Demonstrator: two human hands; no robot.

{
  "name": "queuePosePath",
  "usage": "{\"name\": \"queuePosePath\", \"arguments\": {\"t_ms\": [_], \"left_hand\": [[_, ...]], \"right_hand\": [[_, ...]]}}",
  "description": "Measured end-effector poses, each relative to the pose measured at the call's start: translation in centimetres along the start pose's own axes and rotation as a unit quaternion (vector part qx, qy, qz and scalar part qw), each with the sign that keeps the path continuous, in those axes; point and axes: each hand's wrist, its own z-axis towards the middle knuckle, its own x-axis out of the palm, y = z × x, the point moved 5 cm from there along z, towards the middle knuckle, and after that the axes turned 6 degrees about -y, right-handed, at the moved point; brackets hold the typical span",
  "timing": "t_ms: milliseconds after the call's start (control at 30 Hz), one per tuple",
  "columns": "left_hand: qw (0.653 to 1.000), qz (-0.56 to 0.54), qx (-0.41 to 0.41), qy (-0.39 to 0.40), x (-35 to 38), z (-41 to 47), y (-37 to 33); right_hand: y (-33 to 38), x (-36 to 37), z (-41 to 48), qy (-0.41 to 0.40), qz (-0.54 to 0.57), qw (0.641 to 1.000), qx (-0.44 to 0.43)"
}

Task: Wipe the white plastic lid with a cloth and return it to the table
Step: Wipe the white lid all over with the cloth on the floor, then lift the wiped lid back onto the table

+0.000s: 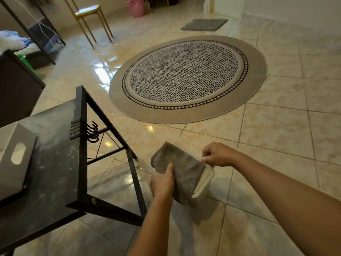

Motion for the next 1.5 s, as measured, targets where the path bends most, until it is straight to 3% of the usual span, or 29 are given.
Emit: {"name": "queuePosePath", "arguments": {"t_ms": [133, 200, 267, 333, 433, 467, 533, 567, 600, 700, 867, 900, 967, 1000, 1033, 1067, 1233, 1367, 1500], "left_hand": [[0.994, 0.072, 0.069, 0.043, 1.6, 0.9, -2.5], [0.976, 0.165, 0.143, 0.014, 2.0, 1.3, -3.5], [0.91, 0.278, 0.303, -0.052, 2.1, 0.9, -4.7], [0.84, 0.347, 0.417, 0.001, 3.4, 0.4, -4.4], [0.798, 0.402, 0.444, 0.072, 4.8, -0.4, -2.6], [0.762, 0.413, 0.494, 0.066, 5.1, -1.3, -2.5], [0.648, 0.481, 0.588, 0.057, 5.9, -2.3, -2.2], [0.612, 0.526, 0.586, 0.078, 6.3, -1.7, -2.3], [0.603, 0.554, 0.566, 0.097, 6.3, -0.4, -2.5], [0.696, 0.543, 0.455, 0.116, 5.1, 1.7, -3.0], [0.802, 0.382, 0.445, 0.115, 3.2, -2.5, -0.1], [0.85, 0.324, 0.398, 0.117, 2.9, -2.1, 0.3], [0.973, 0.126, 0.16, 0.111, 2.1, -0.5, 0.6], [0.991, 0.018, 0.033, 0.126, 2.1, 0.2, 1.2], [0.986, -0.046, -0.056, 0.148, 2.0, 0.3, 1.6], [0.98, -0.056, -0.094, 0.168, 1.8, 0.2, 1.5], [0.992, -0.017, -0.04, 0.121, 0.2, 1.9, -1.3], [0.987, -0.056, -0.088, 0.118, -0.6, 0.8, -1.5], [0.976, -0.113, -0.112, 0.147, -0.7, -1.1, -0.7]], "right_hand": [[-0.6, 0.1, -0.8, 0.041, 0.081, 0.995, 0.041], [-0.6, 0.4, -0.8, 0.034, 0.142, 0.988, 0.05], [-0.5, 0.6, -0.8, 0.039, 0.19, 0.98, 0.053], [-0.4, 0.5, -0.8, 0.048, 0.212, 0.975, 0.05], [-0.5, 0.7, -0.9, 0.063, 0.249, 0.965, 0.057], [-0.6, 0.8, -0.9, 0.066, 0.254, 0.963, 0.059], [-0.9, 0.9, -1.0, 0.066, 0.261, 0.961, 0.062], [-1.0, 0.9, -0.9, 0.063, 0.264, 0.96, 0.062], [-0.9, 1.0, -0.9, 0.058, 0.266, 0.96, 0.059], [-0.6, 1.2, -0.7, 0.035, 0.26, 0.963, 0.057], [-0.7, 0.9, -0.2, 0.015, 0.241, 0.969, 0.057], [-0.7, 1.0, -0.1, 0.015, 0.233, 0.971, 0.057], [-1.0, 1.0, -0.1, 0.015, 0.226, 0.972, 0.058], [-1.1, 1.1, -0.1, 0.013, 0.226, 0.972, 0.058], [-1.1, 1.1, -0.1, 0.01, 0.224, 0.973, 0.058], [-1.2, 1.0, 0.0, 0.007, 0.221, 0.974, 0.057], [-1.5, 0.7, 0.3, -0.016, 0.193, 0.979, 0.059], [-1.3, 0.4, 0.1, -0.045, 0.159, 0.983, 0.084], [-0.1, -0.8, -1.1, -0.081, 0.05, 0.992, 0.081]]}}
